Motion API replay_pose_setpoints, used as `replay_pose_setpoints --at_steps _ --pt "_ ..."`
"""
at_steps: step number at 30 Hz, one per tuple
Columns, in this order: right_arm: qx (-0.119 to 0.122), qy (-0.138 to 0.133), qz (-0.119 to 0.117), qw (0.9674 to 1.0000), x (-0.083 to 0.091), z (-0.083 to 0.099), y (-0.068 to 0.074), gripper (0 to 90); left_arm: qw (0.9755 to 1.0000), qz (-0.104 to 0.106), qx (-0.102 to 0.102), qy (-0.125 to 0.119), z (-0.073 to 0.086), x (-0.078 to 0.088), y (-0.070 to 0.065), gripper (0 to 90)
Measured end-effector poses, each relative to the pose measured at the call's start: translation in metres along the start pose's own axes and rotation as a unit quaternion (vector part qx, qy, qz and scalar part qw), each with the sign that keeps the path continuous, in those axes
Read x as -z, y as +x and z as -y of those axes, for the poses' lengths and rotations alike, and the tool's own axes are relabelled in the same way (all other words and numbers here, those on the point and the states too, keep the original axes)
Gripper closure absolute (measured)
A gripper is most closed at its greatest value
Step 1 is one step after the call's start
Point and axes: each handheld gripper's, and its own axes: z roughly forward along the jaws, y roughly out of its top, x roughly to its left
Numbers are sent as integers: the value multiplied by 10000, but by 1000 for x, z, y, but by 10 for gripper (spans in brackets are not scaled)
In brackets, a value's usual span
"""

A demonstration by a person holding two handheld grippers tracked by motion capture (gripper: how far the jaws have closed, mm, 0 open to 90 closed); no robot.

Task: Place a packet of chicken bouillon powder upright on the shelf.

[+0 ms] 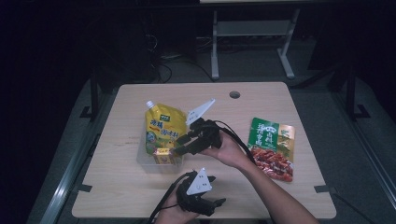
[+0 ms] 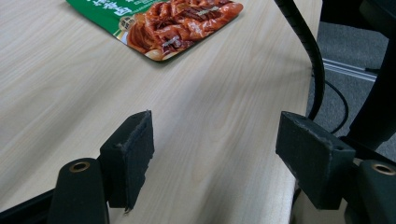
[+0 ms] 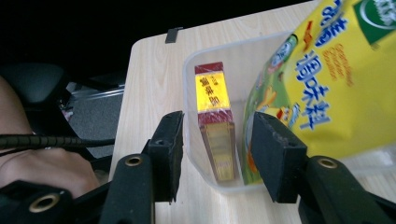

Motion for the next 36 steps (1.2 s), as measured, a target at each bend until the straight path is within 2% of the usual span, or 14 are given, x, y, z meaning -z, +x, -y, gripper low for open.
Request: replay_pose_setpoints --at_steps 11,16,25,31,36 --pt "-257 -98 123 9995 26 14 -2 472 10000 -18 -6 3 -2 0 2 271" --pt "-350 -102 181 9992 36 20 -3 457 9999 -32 -94 41 -3 0 3 278" --pt "-477 -167 341 9981 58 33 -6 430 10000 16 -14 -14 -8 -5 5 291" --pt "-716 -235 514 9958 80 50 -9 403 10000 33 -17 -60 -15 -8 9 306" --pt "-974 -205 771 9920 102 68 -13 377 9999 32 -22 -114 -23 -14 15 320"
